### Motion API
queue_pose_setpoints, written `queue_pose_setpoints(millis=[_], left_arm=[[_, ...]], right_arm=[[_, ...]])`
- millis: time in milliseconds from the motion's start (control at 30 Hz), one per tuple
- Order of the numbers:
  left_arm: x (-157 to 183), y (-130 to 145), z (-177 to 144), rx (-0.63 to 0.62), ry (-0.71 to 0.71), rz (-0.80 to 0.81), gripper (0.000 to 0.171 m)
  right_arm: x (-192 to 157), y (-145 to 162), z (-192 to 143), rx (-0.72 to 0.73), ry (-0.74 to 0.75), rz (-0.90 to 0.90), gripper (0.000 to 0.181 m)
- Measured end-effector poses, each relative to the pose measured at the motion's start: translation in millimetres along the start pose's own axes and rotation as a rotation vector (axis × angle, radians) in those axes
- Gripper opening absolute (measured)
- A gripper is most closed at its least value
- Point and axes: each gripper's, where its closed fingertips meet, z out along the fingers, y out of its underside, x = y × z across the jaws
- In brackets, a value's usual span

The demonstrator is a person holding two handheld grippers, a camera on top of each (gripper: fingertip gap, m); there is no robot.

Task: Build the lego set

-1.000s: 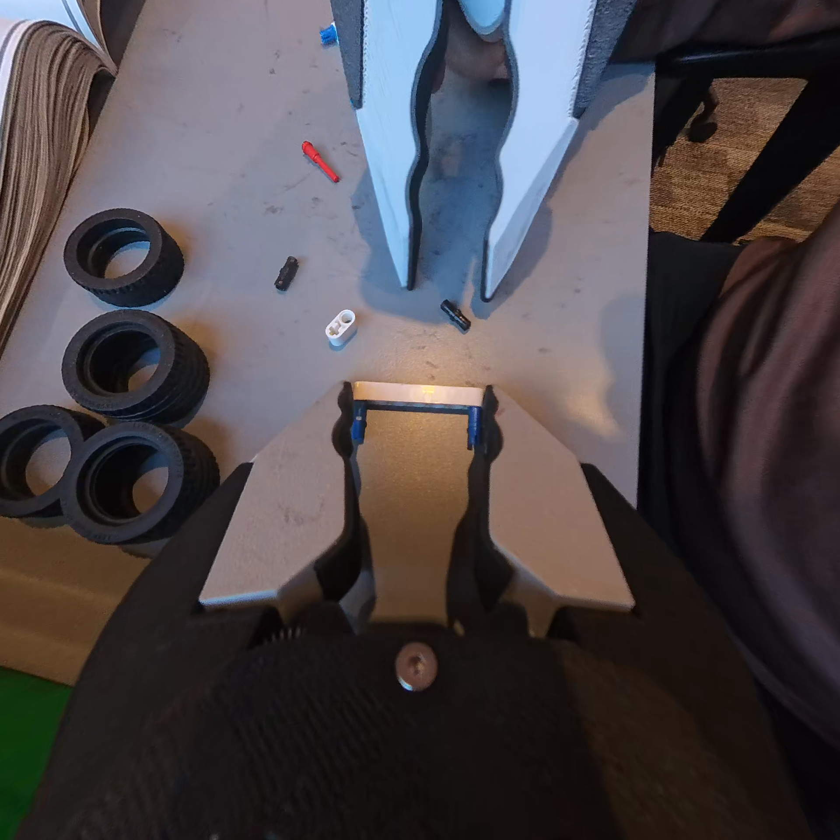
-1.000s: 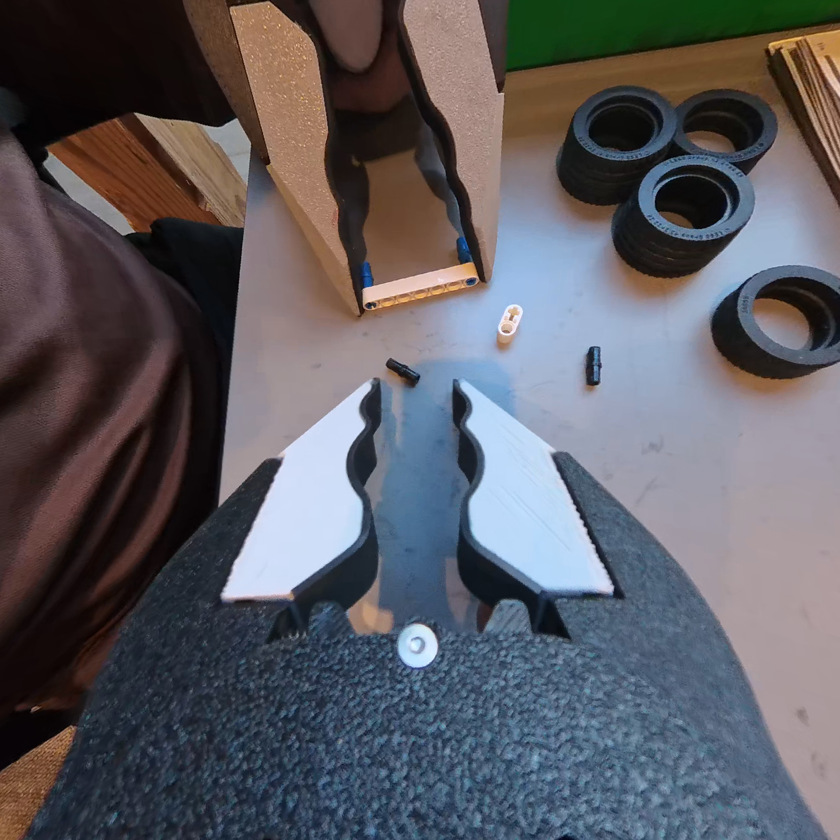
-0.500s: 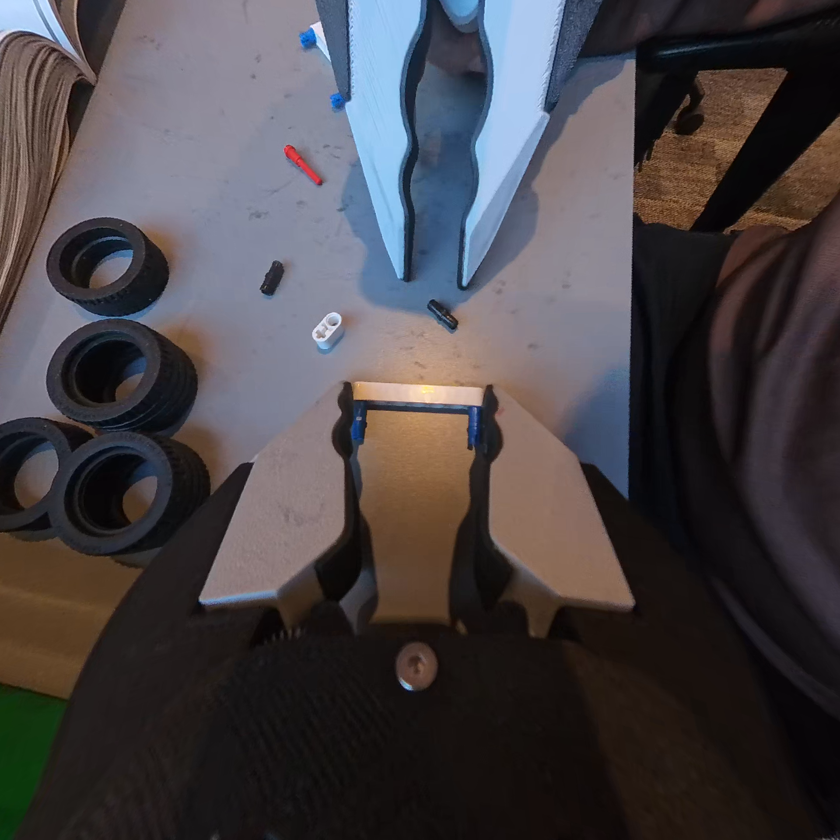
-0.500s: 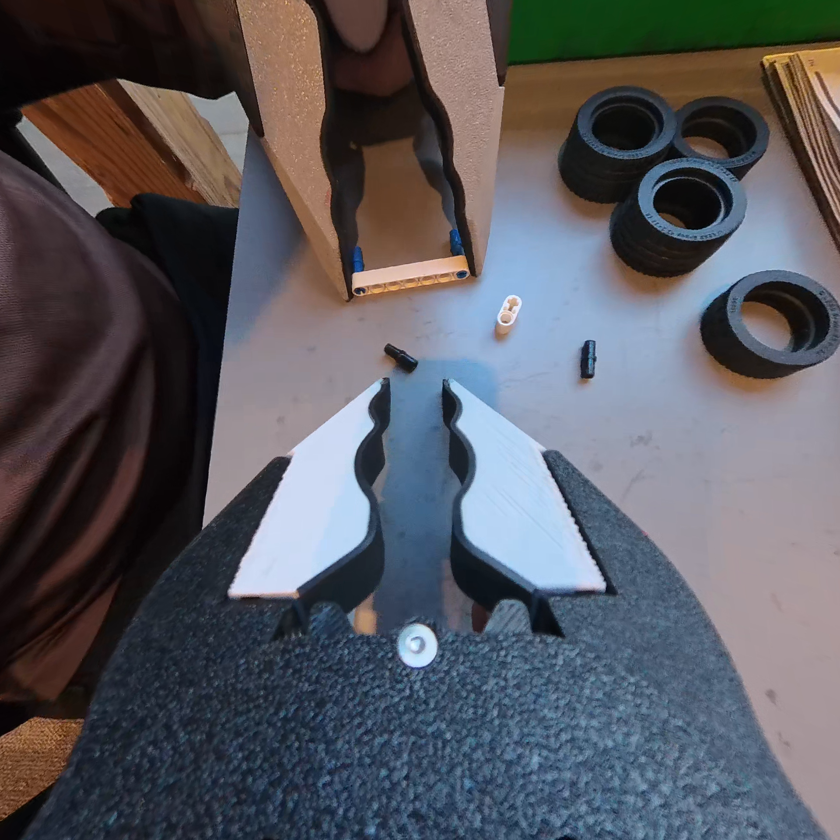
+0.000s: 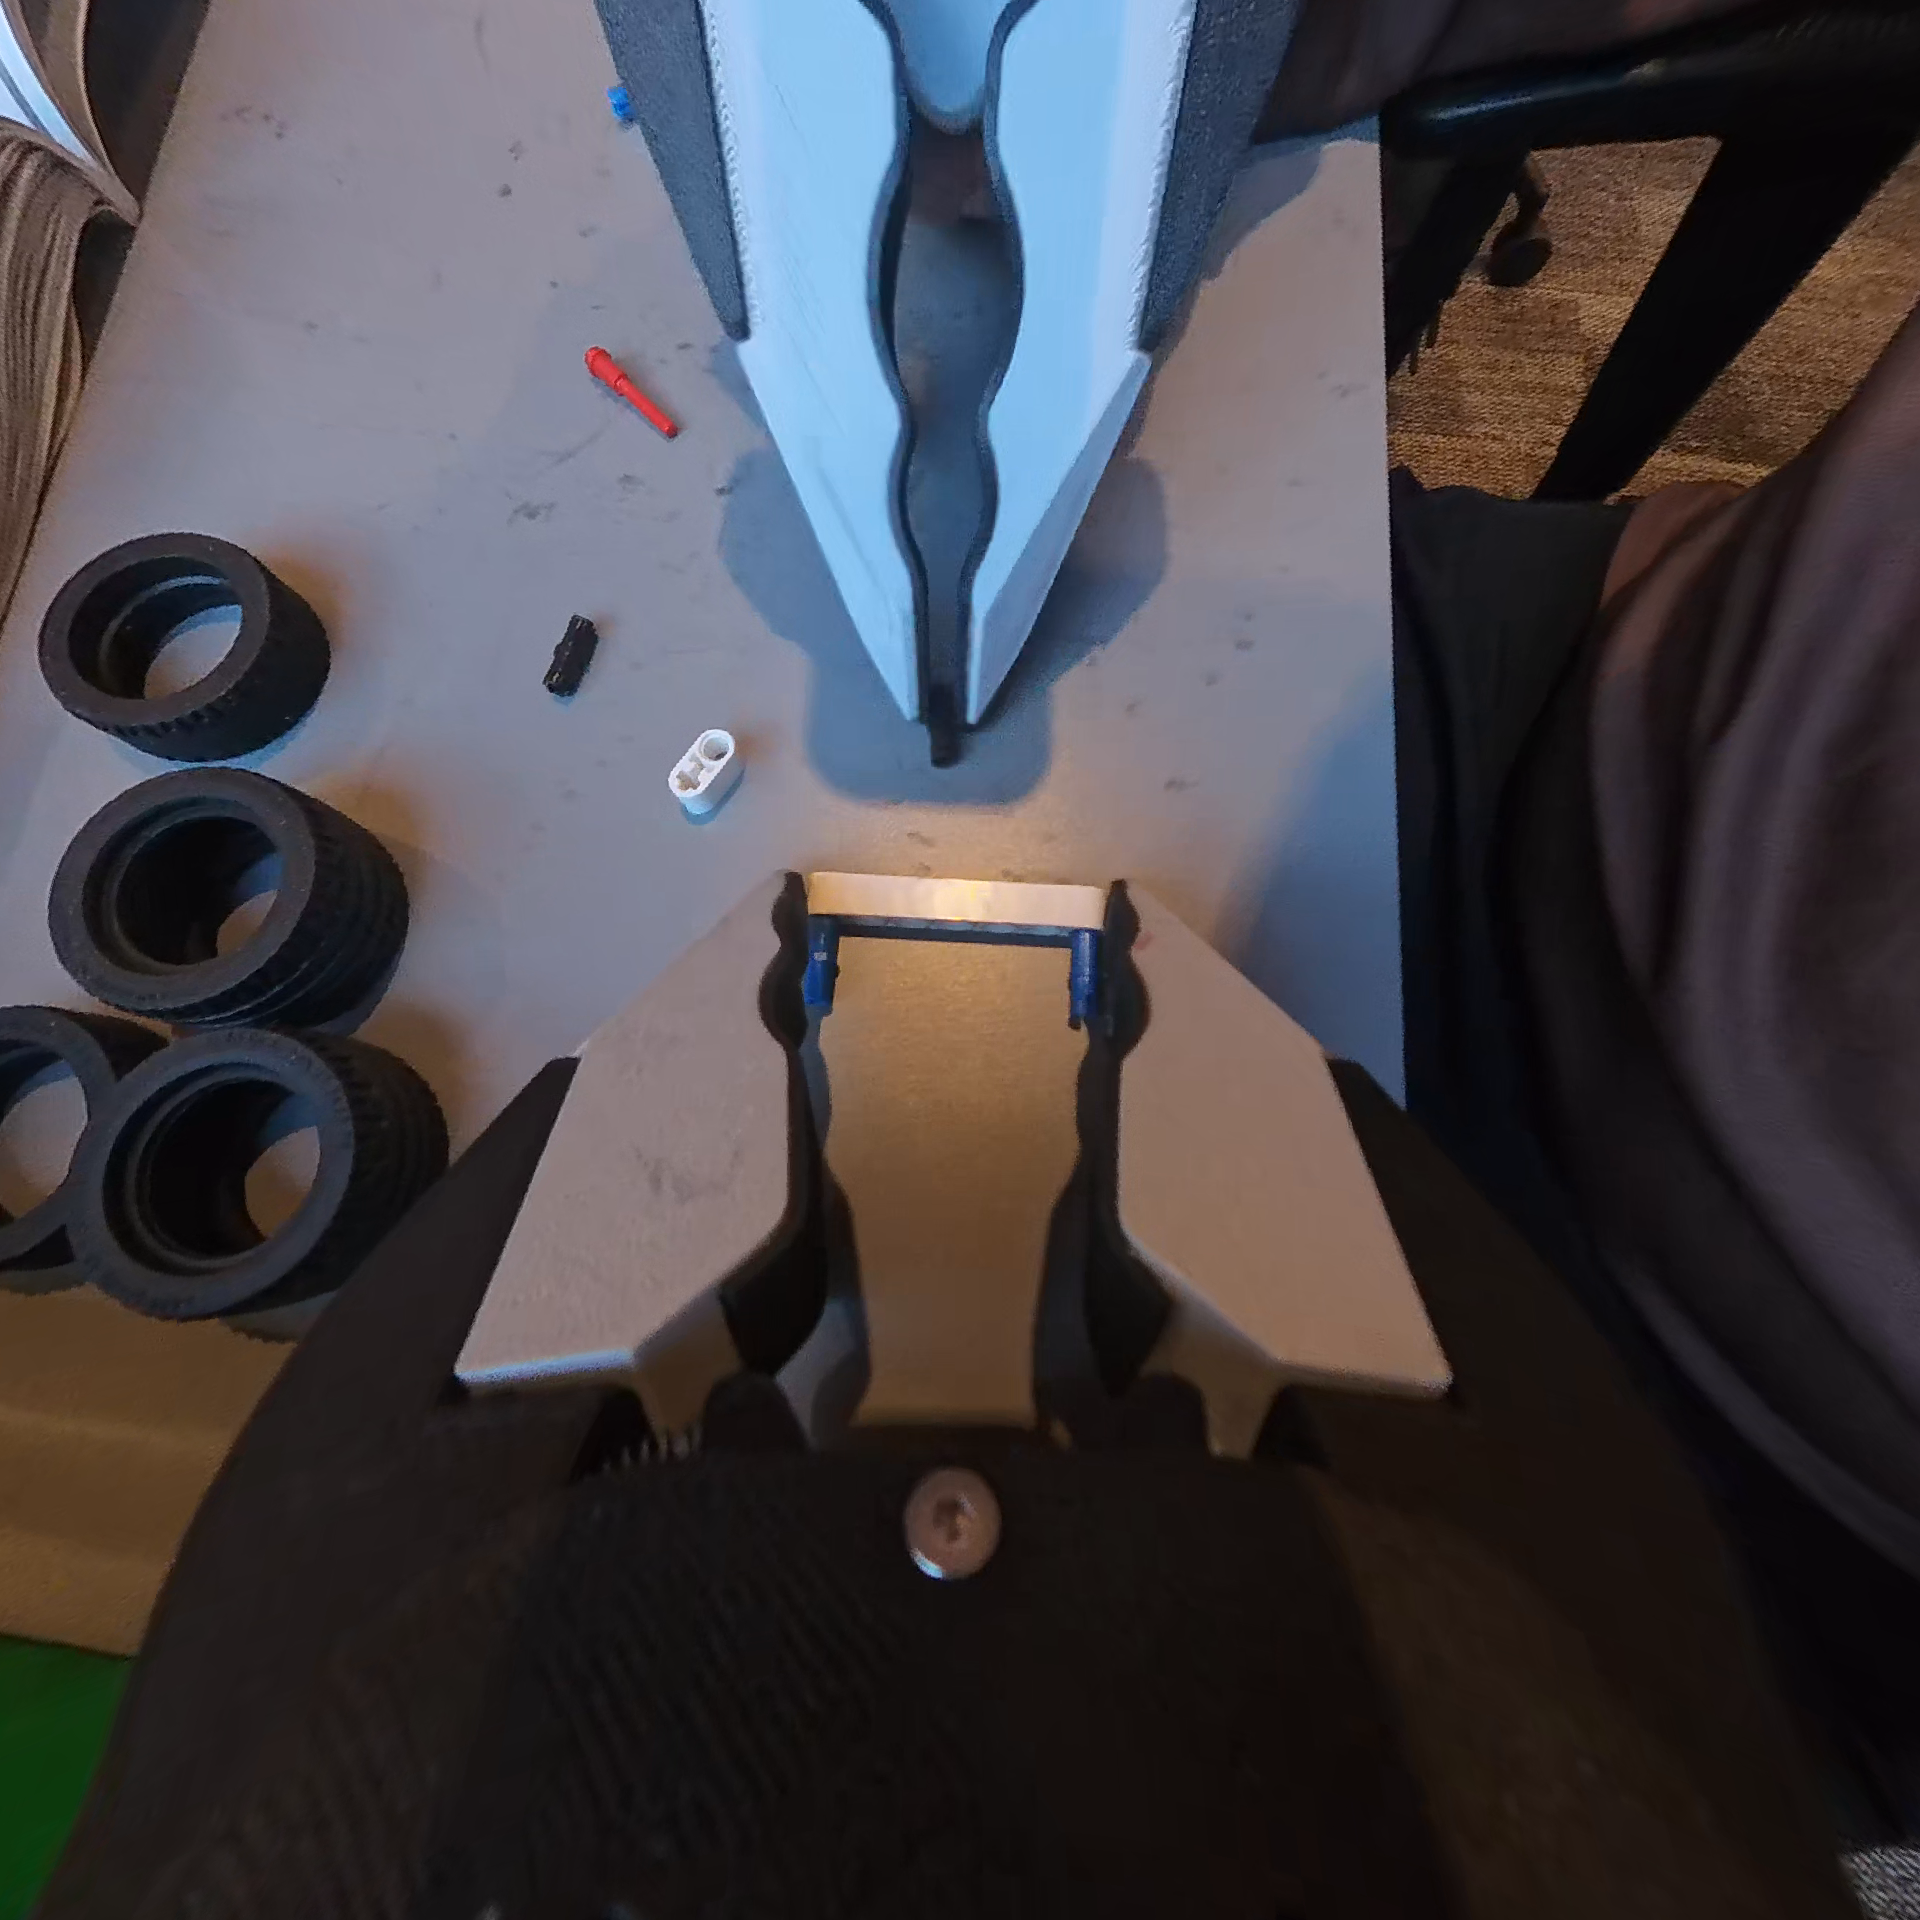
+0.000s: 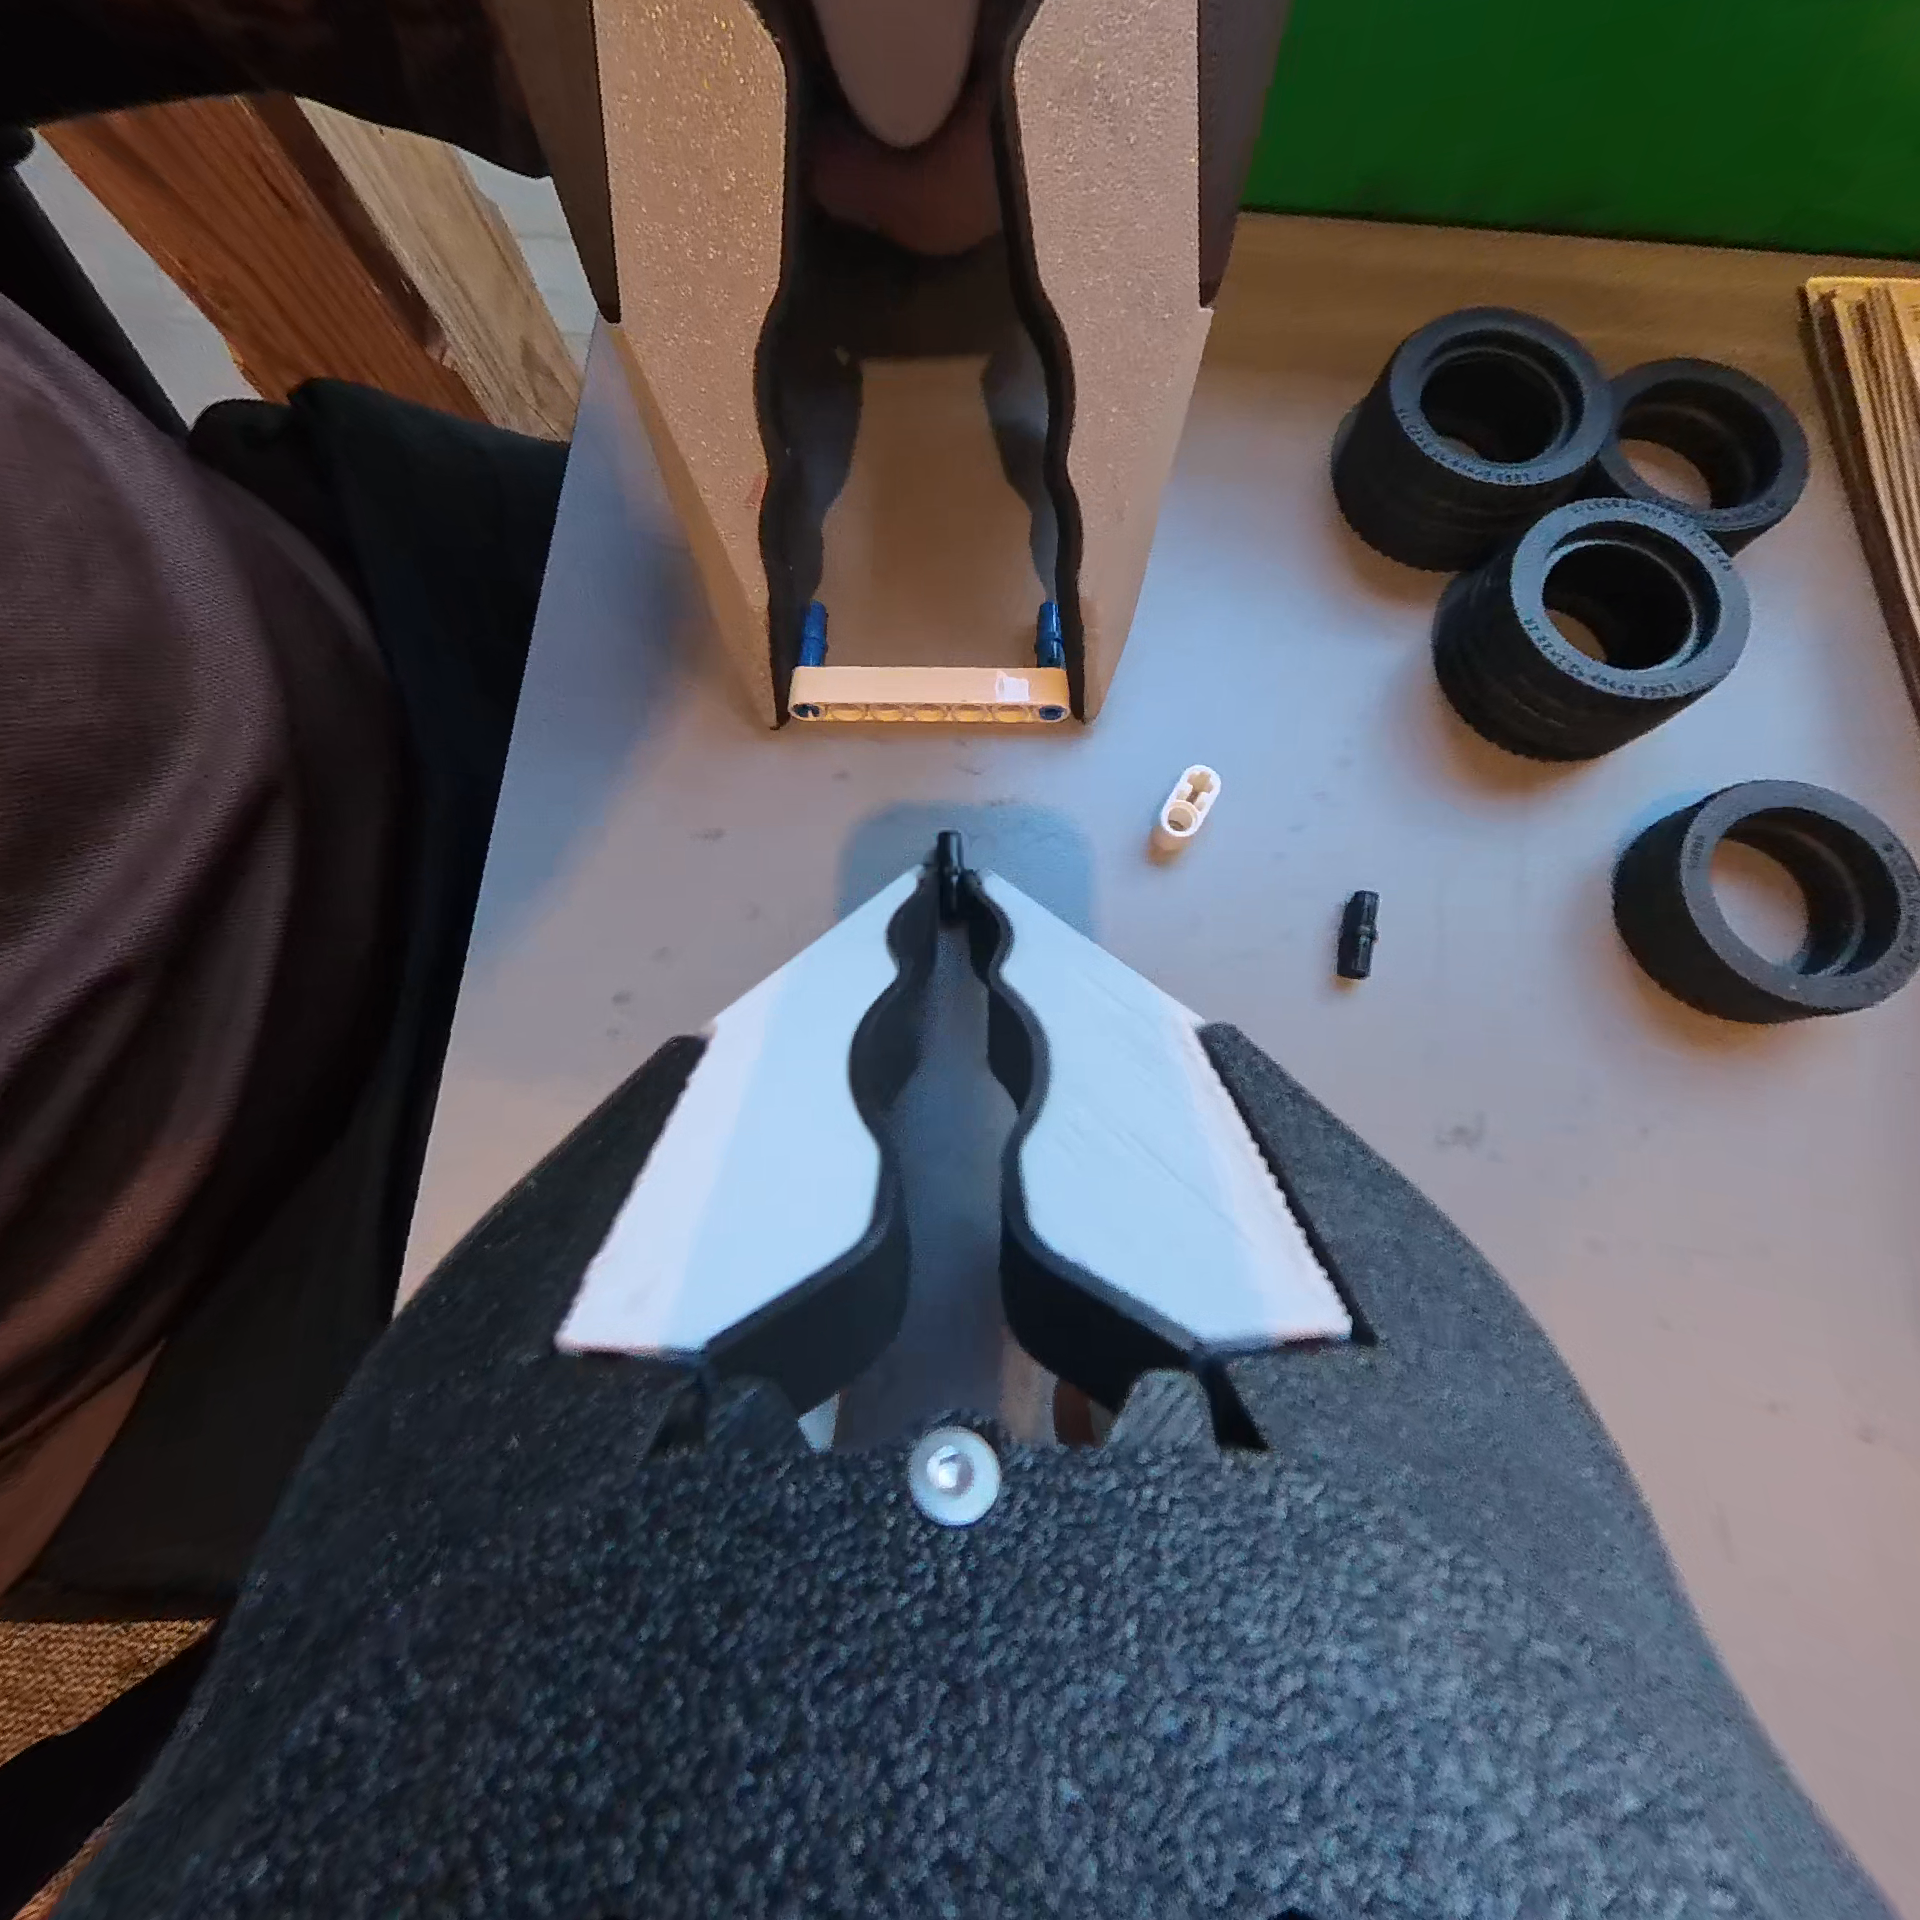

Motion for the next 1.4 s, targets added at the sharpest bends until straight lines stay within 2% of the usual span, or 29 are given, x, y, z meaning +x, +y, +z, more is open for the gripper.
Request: queue_pose_setpoints(millis=[1267, 1400], left_arm=[[0.3, -0.7, 0.8, 0.001, -0.001, -0.002, 0.055], [0.3, -0.7, 0.8, 0.001, -0.001, -0.002, 0.055]], right_arm=[[-1.7, -2.9, 2.8, 0.003, 0.016, 0.005, 0.005], [-1.7, -3.1, 2.6, 0.004, 0.015, 0.006, 0.010]])
